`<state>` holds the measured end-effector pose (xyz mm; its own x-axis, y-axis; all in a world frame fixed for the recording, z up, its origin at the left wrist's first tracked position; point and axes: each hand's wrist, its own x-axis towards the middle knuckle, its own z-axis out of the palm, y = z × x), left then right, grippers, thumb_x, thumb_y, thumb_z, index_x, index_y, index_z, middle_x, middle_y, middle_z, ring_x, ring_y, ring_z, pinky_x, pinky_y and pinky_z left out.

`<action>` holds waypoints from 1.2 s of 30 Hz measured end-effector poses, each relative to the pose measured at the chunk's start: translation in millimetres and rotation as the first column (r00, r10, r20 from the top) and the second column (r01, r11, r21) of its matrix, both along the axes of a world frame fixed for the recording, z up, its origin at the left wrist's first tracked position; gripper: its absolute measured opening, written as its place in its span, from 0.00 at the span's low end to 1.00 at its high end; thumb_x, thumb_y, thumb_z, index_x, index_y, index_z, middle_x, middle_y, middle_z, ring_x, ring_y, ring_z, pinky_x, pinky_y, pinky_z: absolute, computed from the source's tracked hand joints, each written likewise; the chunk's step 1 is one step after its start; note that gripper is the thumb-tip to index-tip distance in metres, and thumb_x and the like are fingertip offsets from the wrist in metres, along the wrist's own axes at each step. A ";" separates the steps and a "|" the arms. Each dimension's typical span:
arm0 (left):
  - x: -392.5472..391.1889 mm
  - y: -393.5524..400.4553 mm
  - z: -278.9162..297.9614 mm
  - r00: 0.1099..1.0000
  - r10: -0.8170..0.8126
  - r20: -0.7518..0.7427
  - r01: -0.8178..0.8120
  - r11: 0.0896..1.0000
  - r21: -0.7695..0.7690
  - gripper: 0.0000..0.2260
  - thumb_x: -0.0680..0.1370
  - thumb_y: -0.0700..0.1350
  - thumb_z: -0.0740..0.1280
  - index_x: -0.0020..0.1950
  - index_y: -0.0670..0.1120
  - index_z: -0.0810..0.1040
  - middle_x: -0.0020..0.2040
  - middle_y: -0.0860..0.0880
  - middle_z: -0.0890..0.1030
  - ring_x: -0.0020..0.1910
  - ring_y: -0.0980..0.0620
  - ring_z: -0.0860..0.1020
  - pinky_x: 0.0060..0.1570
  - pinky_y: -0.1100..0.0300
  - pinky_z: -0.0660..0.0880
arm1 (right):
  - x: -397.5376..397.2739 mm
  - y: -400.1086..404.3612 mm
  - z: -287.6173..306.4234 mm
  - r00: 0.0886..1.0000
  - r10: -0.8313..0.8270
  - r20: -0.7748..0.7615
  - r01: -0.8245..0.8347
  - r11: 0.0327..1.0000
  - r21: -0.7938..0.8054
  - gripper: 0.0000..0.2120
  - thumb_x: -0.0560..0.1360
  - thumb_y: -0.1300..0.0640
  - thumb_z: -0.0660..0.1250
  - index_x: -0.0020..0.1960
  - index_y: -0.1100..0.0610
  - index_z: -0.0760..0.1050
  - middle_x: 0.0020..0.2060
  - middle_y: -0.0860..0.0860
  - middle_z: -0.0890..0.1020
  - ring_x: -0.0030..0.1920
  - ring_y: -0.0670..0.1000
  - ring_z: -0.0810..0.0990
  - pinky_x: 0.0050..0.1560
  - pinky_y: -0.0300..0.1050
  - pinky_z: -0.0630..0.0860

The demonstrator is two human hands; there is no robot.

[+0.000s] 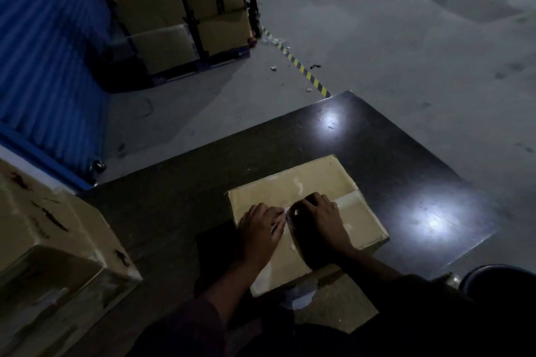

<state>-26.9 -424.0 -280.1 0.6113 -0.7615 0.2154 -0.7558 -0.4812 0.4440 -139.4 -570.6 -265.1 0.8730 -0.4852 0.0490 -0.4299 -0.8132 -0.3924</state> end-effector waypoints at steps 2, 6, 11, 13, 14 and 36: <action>-0.4 0.3 -0.8 1.000 0.006 0.000 -0.006 1.000 -0.002 0.10 0.78 0.54 0.62 0.56 0.55 0.78 0.48 0.53 0.77 0.49 0.50 0.76 0.46 0.52 0.75 | 0.0 0.0 -2.9 1.000 0.004 -0.014 -0.004 1.000 -0.006 0.15 0.76 0.42 0.63 0.62 0.40 0.71 0.56 0.45 0.71 0.56 0.47 0.68 0.52 0.43 0.61; -0.1 -0.1 -1.1 1.000 0.003 0.007 -0.003 1.000 -0.007 0.09 0.78 0.53 0.63 0.55 0.55 0.78 0.48 0.53 0.76 0.48 0.50 0.76 0.46 0.52 0.75 | -0.1 -1.6 -3.3 1.000 0.009 0.007 -0.009 1.000 -0.002 0.13 0.76 0.43 0.64 0.60 0.42 0.72 0.55 0.45 0.72 0.55 0.49 0.69 0.51 0.43 0.61; -0.2 0.9 2.5 1.000 -0.002 -0.013 0.002 1.000 0.021 0.09 0.78 0.52 0.65 0.57 0.54 0.78 0.50 0.53 0.77 0.50 0.50 0.76 0.49 0.51 0.75 | 0.2 -1.5 -3.3 1.000 0.009 -0.004 -0.009 1.000 0.001 0.14 0.77 0.43 0.64 0.62 0.41 0.72 0.55 0.46 0.72 0.55 0.49 0.68 0.52 0.44 0.62; -0.5 0.6 3.6 1.000 -0.003 -0.013 0.003 1.000 0.021 0.09 0.77 0.51 0.66 0.57 0.54 0.78 0.50 0.52 0.77 0.50 0.49 0.76 0.49 0.50 0.75 | -0.5 -0.8 -2.5 1.000 0.007 0.004 -0.007 1.000 0.008 0.13 0.76 0.43 0.64 0.60 0.42 0.72 0.55 0.45 0.72 0.55 0.49 0.69 0.51 0.44 0.62; -0.4 0.2 3.6 1.000 -0.004 -0.011 0.004 1.000 0.019 0.09 0.77 0.51 0.66 0.57 0.54 0.78 0.49 0.52 0.77 0.50 0.49 0.76 0.49 0.50 0.75 | -0.7 -0.8 -1.7 1.000 0.005 0.005 -0.005 1.000 0.014 0.12 0.76 0.43 0.65 0.58 0.42 0.73 0.55 0.45 0.72 0.55 0.49 0.69 0.52 0.44 0.62; 40.1 -17.4 15.4 0.960 0.231 -0.156 -0.202 0.963 0.181 0.37 0.76 0.61 0.68 0.79 0.48 0.60 0.76 0.46 0.61 0.72 0.43 0.65 0.69 0.47 0.67 | -73.7 39.0 -5.5 0.950 -0.283 0.132 0.279 0.959 0.046 0.26 0.72 0.43 0.54 0.64 0.51 0.74 0.62 0.51 0.74 0.62 0.54 0.69 0.61 0.52 0.64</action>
<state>13.2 -441.4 -264.7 0.7822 -0.6225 -0.0244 -0.5434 -0.7008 0.4621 -213.1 -531.5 -270.6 0.6873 -0.7125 0.1414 -0.5805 -0.6558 -0.4827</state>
